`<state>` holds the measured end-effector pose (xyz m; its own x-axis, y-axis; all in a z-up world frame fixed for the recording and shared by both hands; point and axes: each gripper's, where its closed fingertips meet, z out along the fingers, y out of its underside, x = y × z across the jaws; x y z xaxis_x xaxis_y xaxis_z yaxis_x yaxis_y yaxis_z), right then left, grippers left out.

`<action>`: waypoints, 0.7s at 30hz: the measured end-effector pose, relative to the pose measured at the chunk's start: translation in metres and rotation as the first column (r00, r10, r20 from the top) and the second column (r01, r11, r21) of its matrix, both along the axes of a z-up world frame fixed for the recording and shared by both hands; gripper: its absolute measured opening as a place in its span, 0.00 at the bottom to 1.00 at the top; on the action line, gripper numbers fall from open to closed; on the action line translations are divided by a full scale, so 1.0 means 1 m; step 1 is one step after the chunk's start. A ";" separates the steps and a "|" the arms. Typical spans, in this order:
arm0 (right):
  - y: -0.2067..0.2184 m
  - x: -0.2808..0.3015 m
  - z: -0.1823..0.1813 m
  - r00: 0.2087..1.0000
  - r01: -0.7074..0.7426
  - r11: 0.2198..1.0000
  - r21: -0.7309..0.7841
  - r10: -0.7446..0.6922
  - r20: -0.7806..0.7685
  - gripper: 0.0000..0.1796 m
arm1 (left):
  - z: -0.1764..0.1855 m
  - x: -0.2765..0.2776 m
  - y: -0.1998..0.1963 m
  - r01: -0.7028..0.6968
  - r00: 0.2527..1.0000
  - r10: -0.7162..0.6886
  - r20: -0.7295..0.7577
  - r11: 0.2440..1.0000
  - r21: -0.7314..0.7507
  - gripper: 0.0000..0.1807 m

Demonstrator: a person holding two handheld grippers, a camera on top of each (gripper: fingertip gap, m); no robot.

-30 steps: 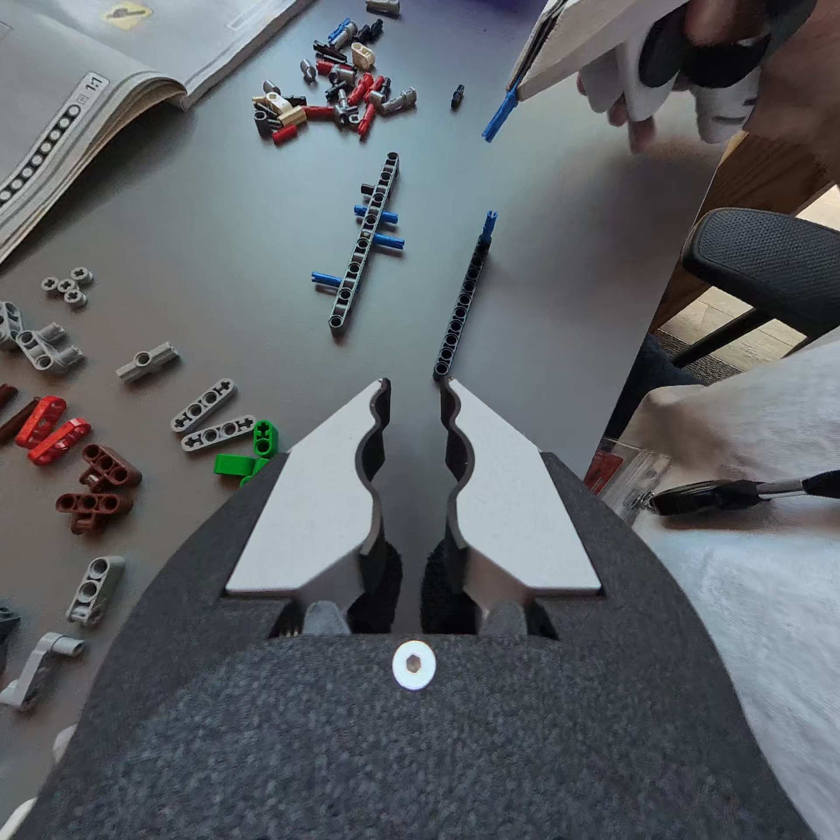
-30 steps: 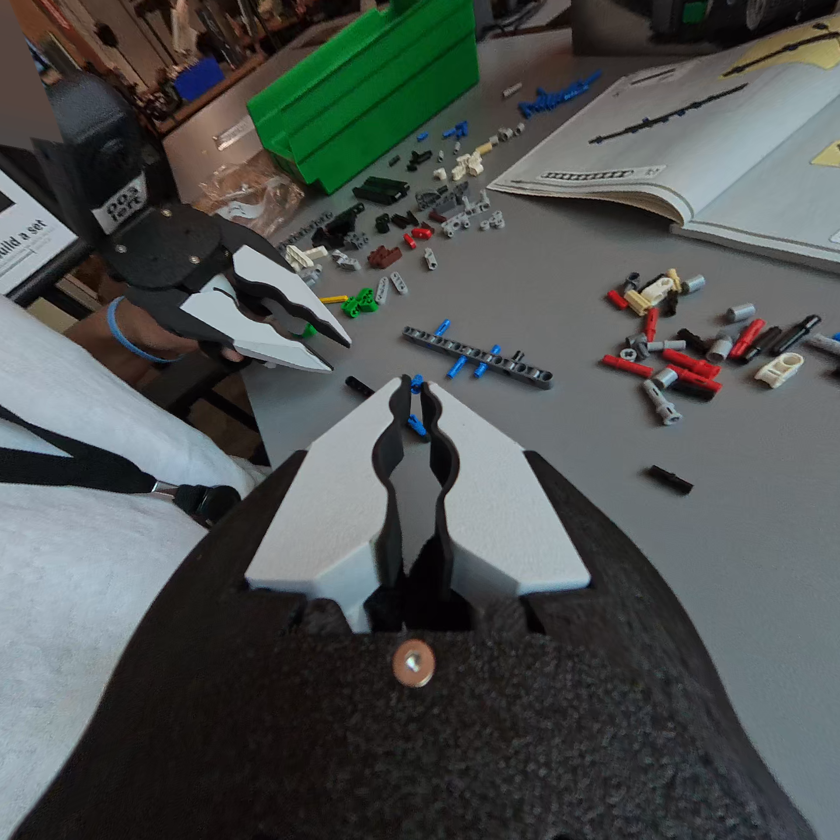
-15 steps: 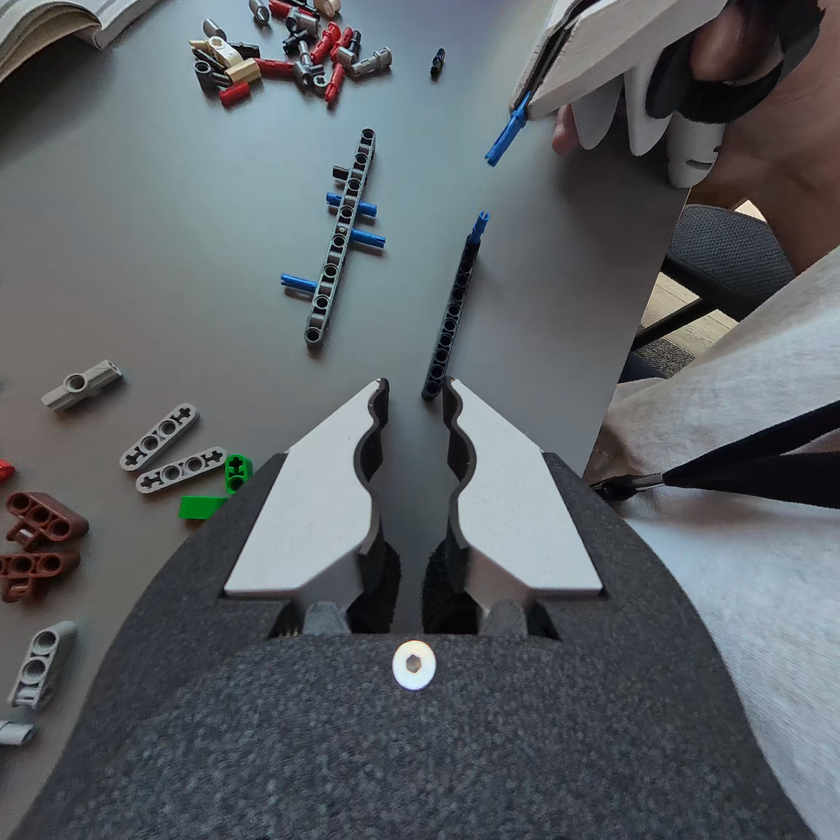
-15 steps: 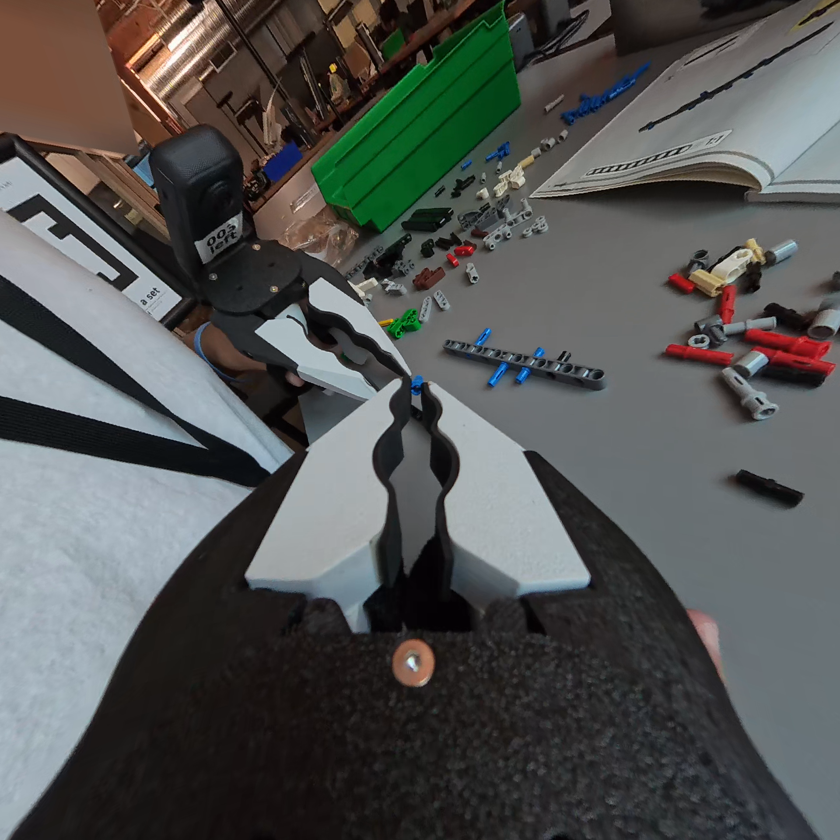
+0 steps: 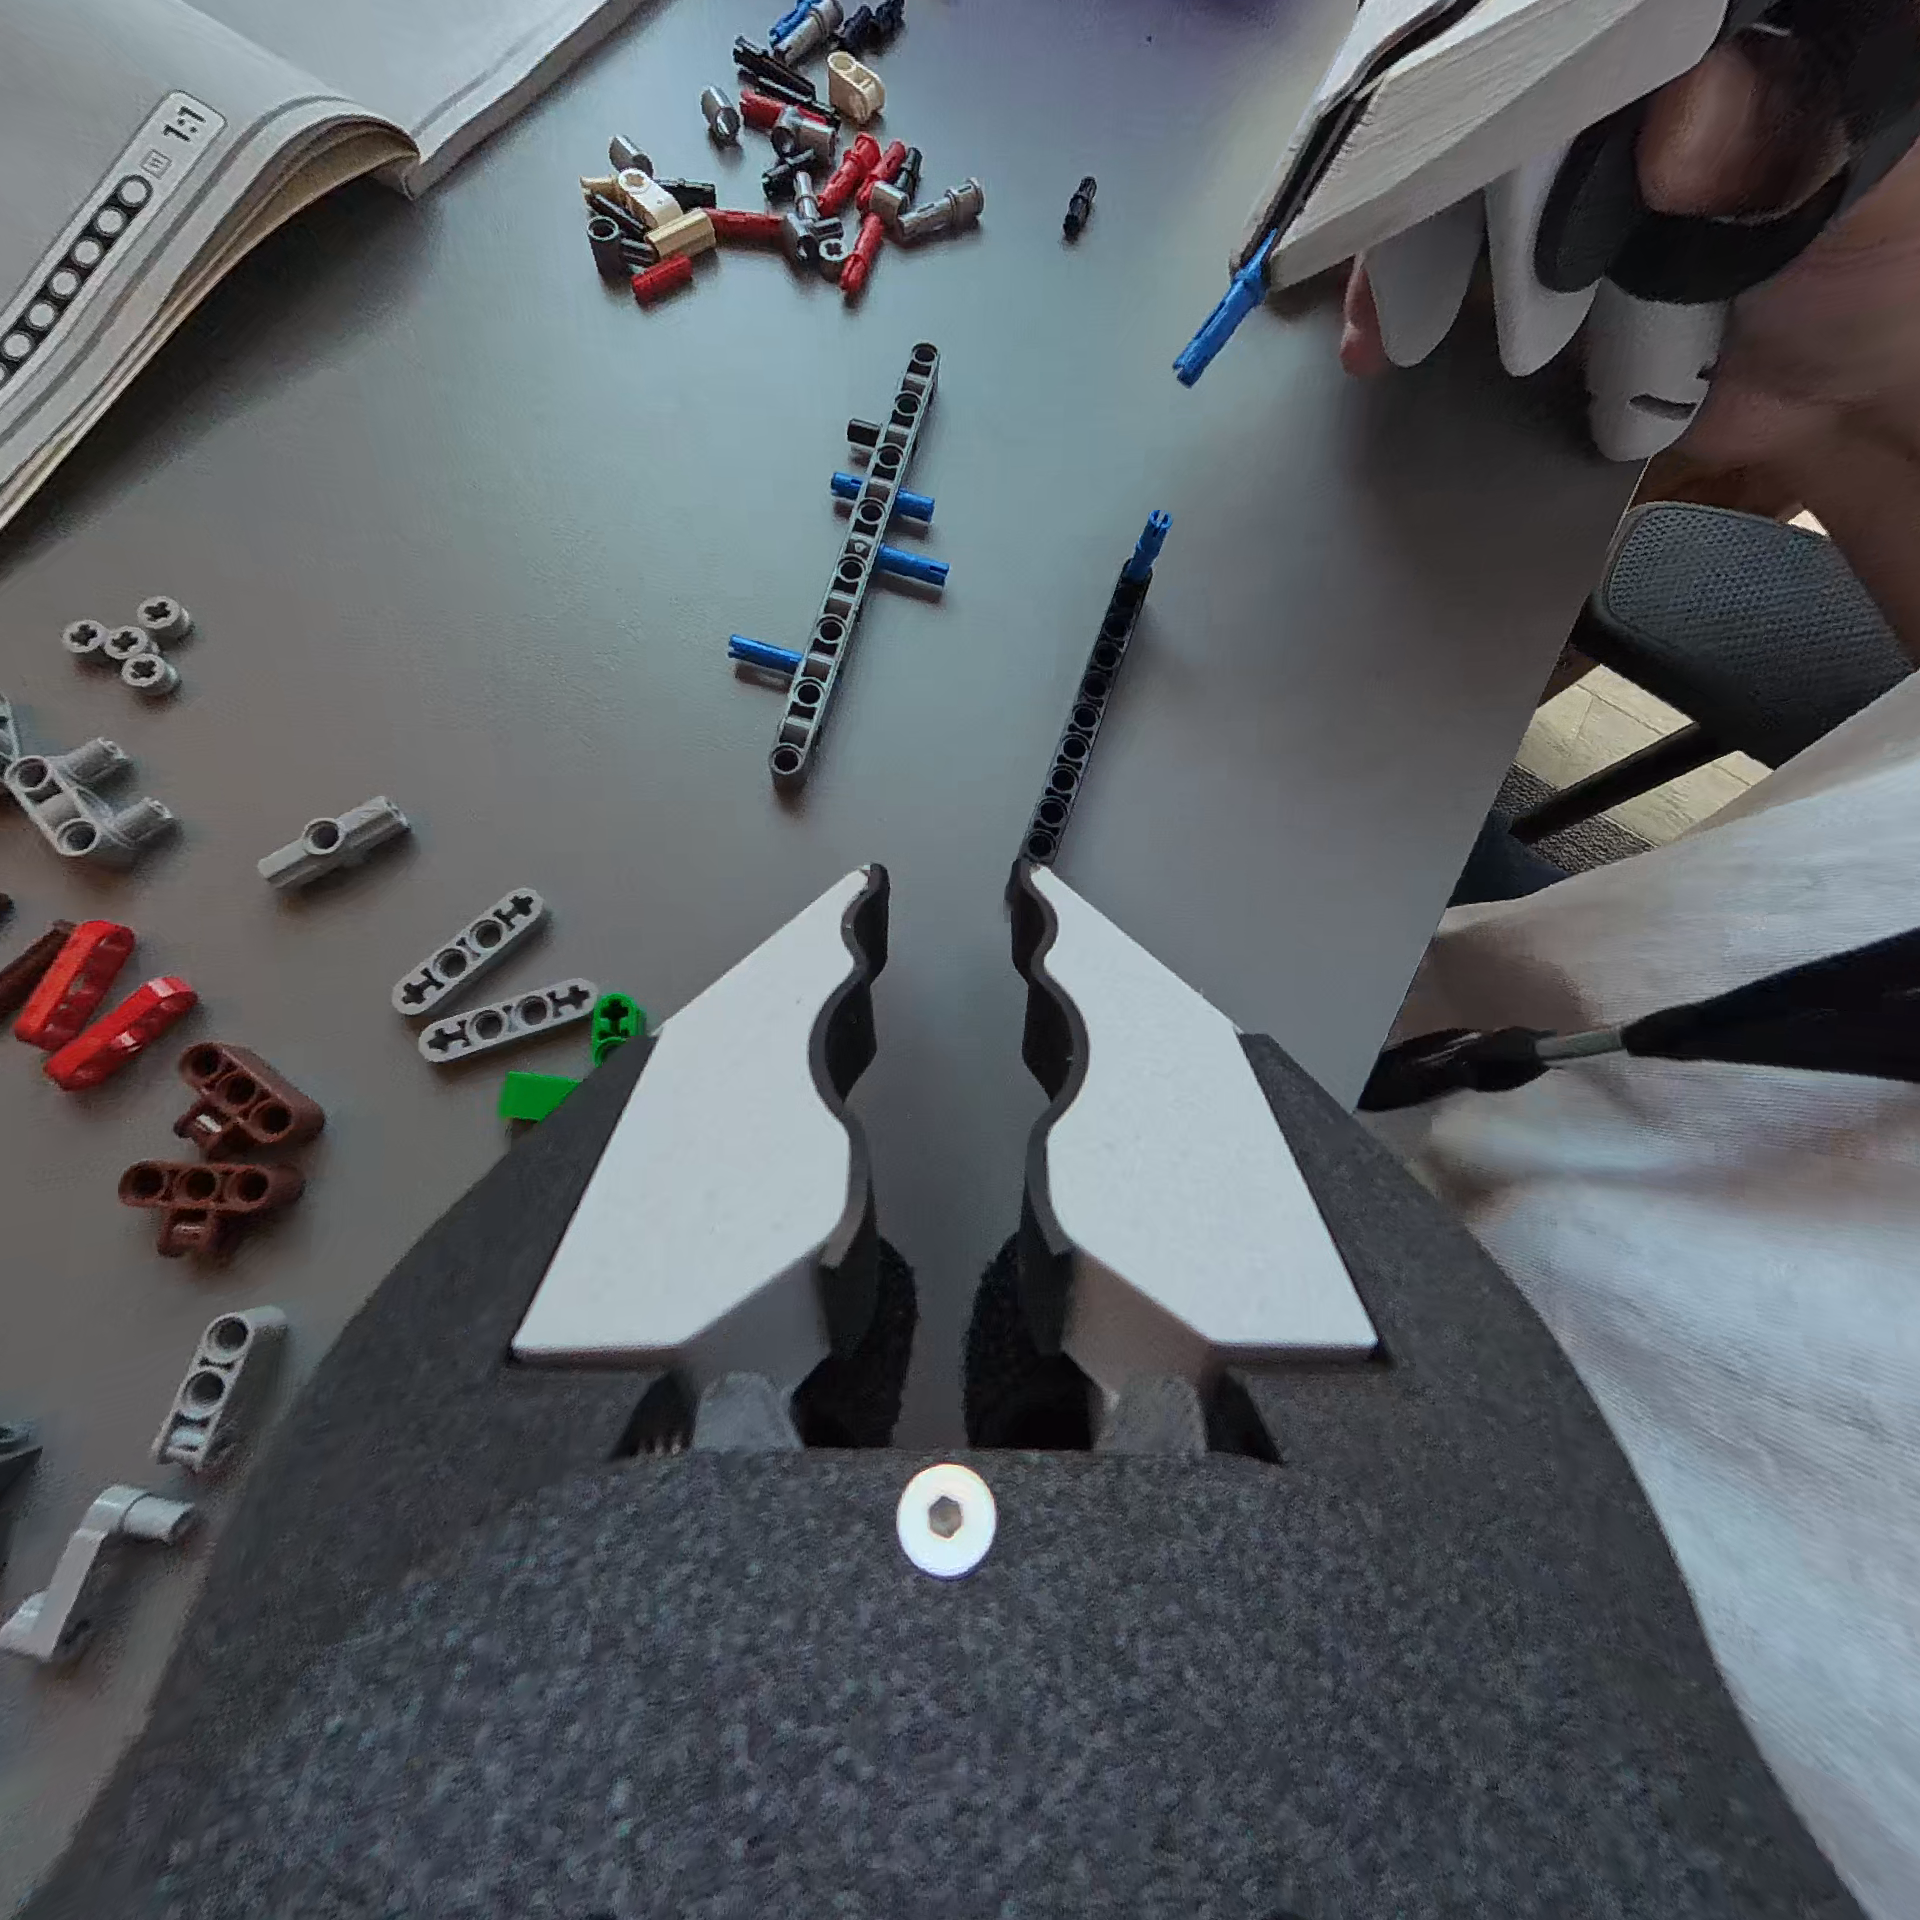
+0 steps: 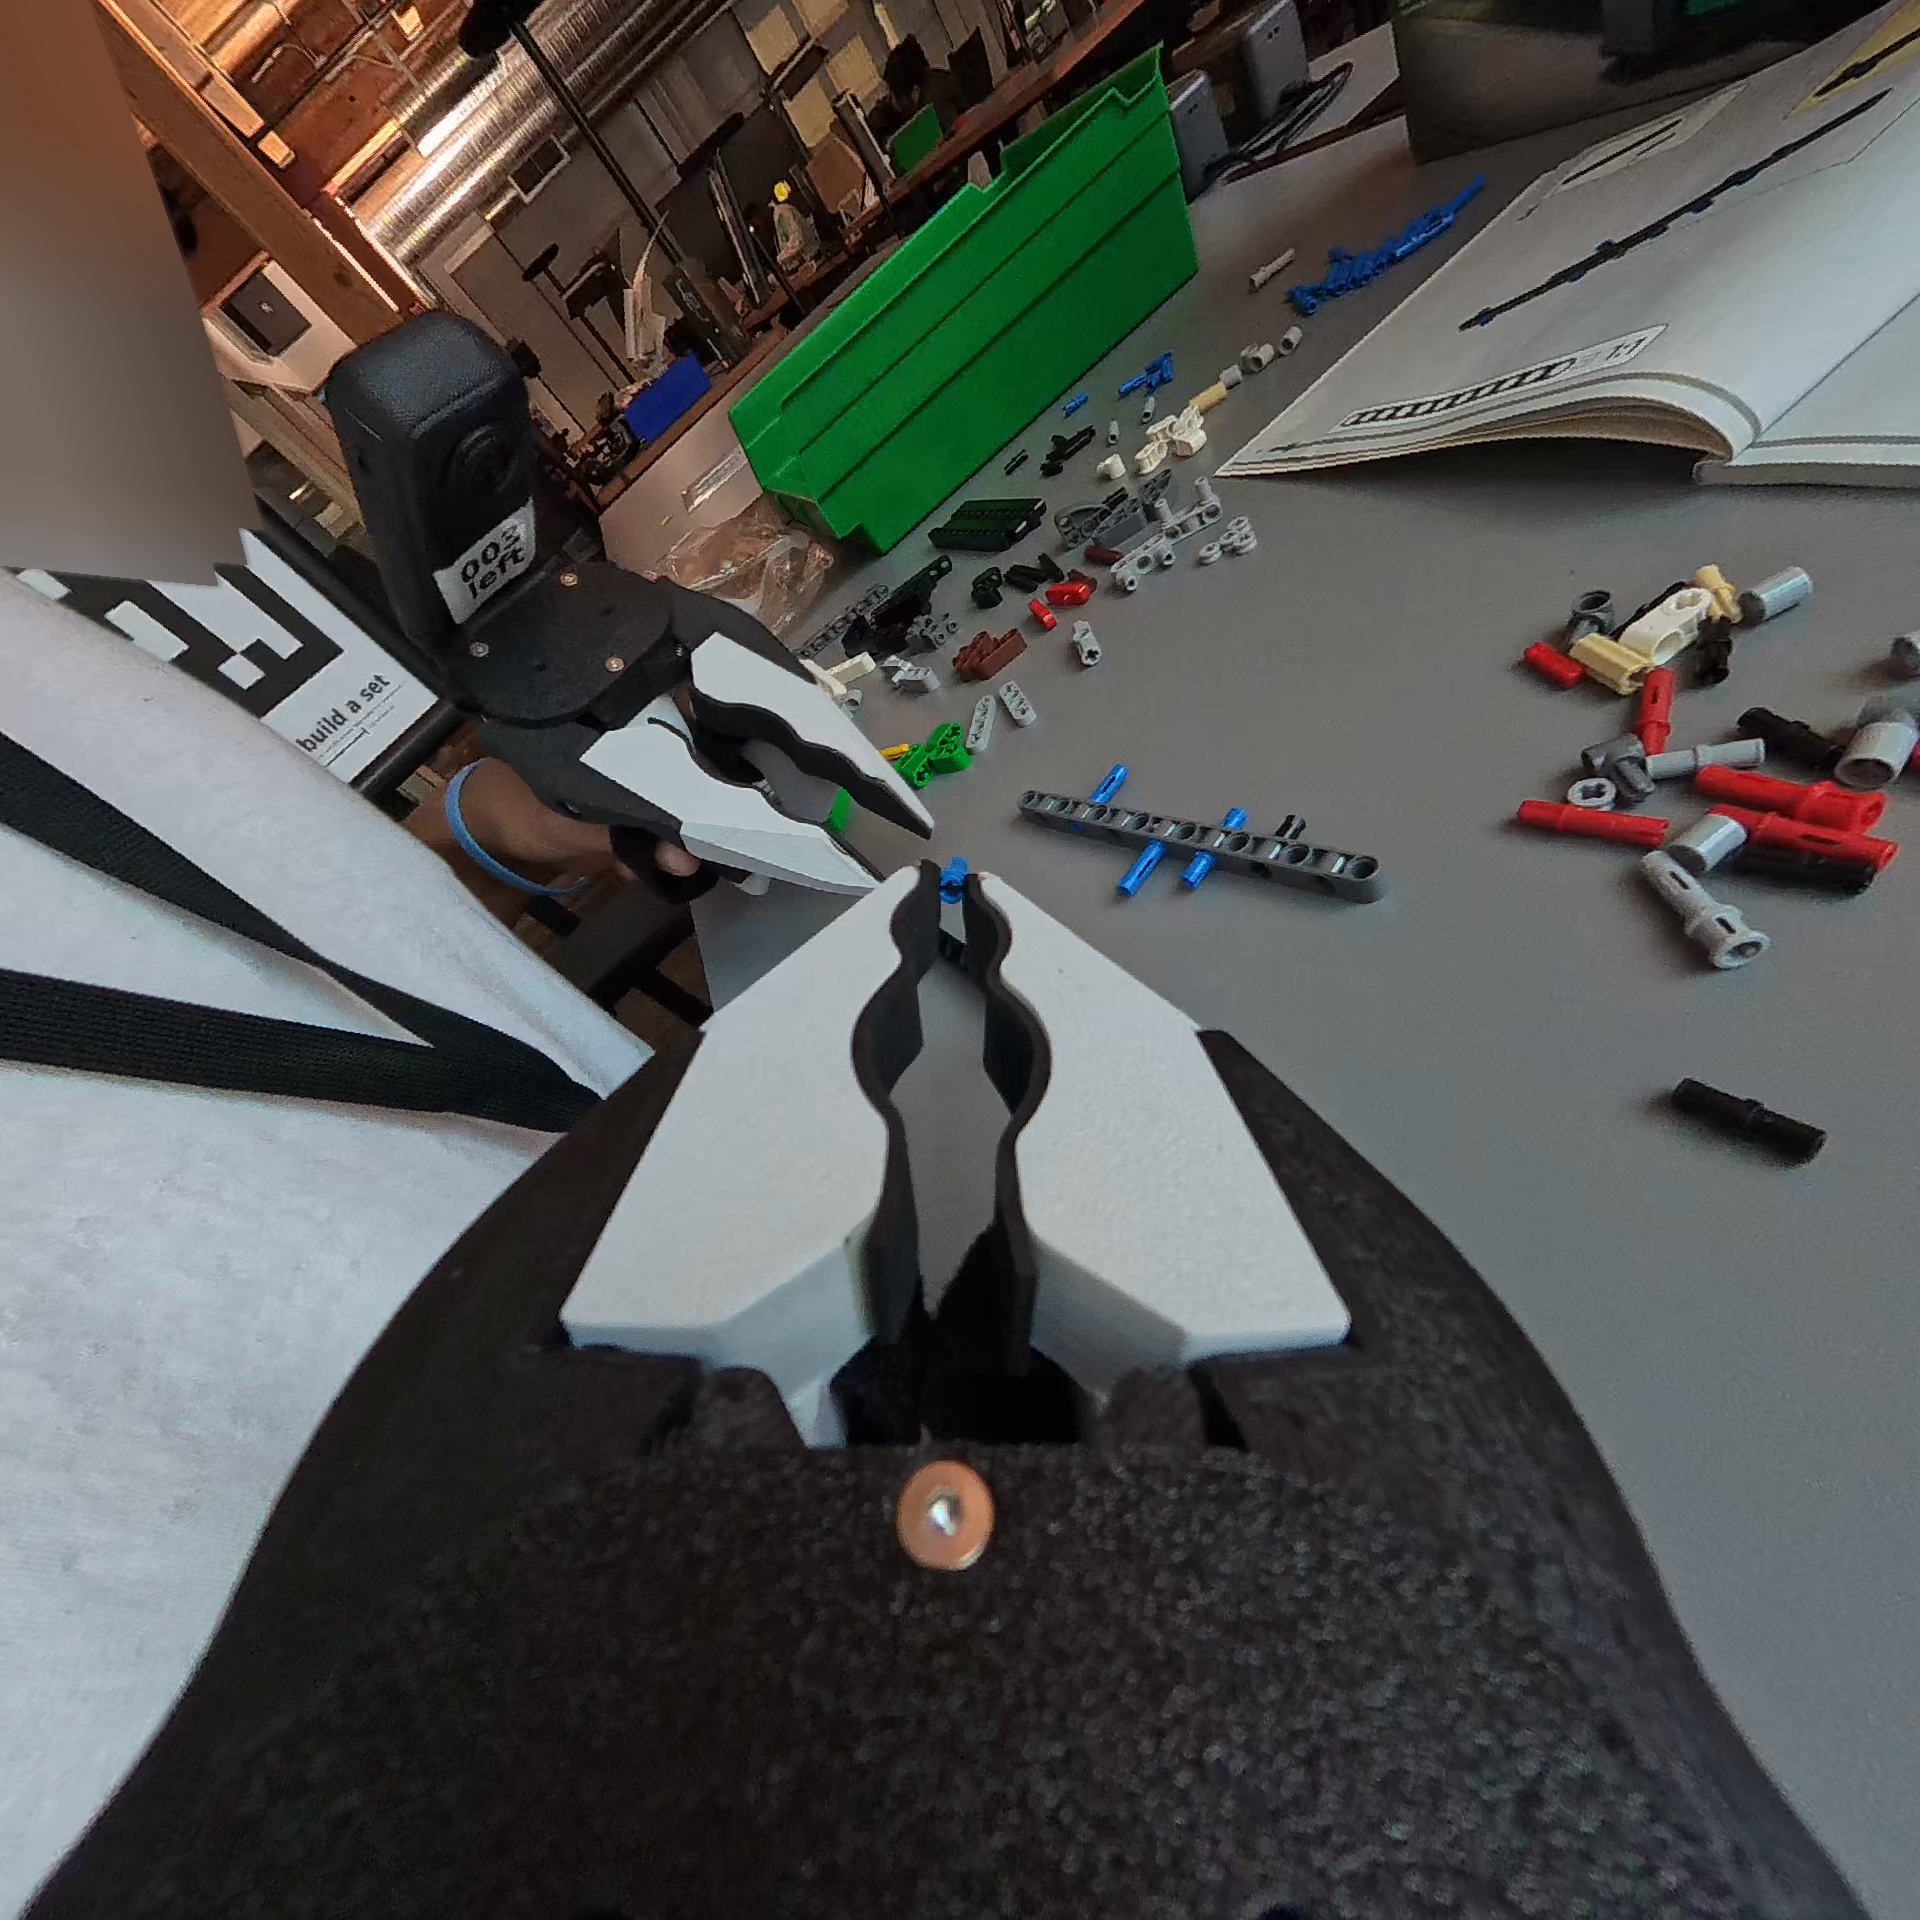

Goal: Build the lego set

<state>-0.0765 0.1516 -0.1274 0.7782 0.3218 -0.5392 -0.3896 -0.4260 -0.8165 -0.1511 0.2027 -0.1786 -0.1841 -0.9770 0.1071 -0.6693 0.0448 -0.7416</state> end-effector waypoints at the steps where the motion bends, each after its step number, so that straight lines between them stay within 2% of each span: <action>1: -0.001 0.000 0.000 1.000 0.003 1.000 -0.002 -0.003 0.004 0.02 | 0.000 -0.001 -0.002 0.009 1.000 -0.009 0.006 1.000 0.004 0.13; 7: -0.008 -0.004 -0.005 0.997 0.037 0.999 -0.023 -0.035 0.076 0.02 | 0.011 0.008 -0.013 0.030 0.995 -0.033 0.096 0.999 0.035 0.13; 11: -0.010 0.002 -0.002 0.998 0.058 0.998 -0.005 -0.058 0.029 0.02 | 0.025 0.030 -0.034 0.031 0.982 -0.025 0.189 0.999 -0.027 0.05; 14: -0.012 0.004 0.001 0.998 0.059 0.998 0.012 -0.060 0.008 0.02 | 0.024 0.044 -0.048 0.004 0.976 0.001 0.218 1.000 -0.024 0.04; 17: -0.012 0.003 0.002 0.999 0.054 0.998 0.014 -0.054 -0.001 0.02 | 0.034 0.052 -0.042 -0.075 0.953 0.052 0.300 0.995 0.064 0.03; 21: -0.013 0.004 0.005 0.999 0.050 0.998 0.031 -0.050 -0.014 0.02 | 0.037 0.051 -0.042 -0.073 0.949 0.066 0.307 0.997 0.013 0.02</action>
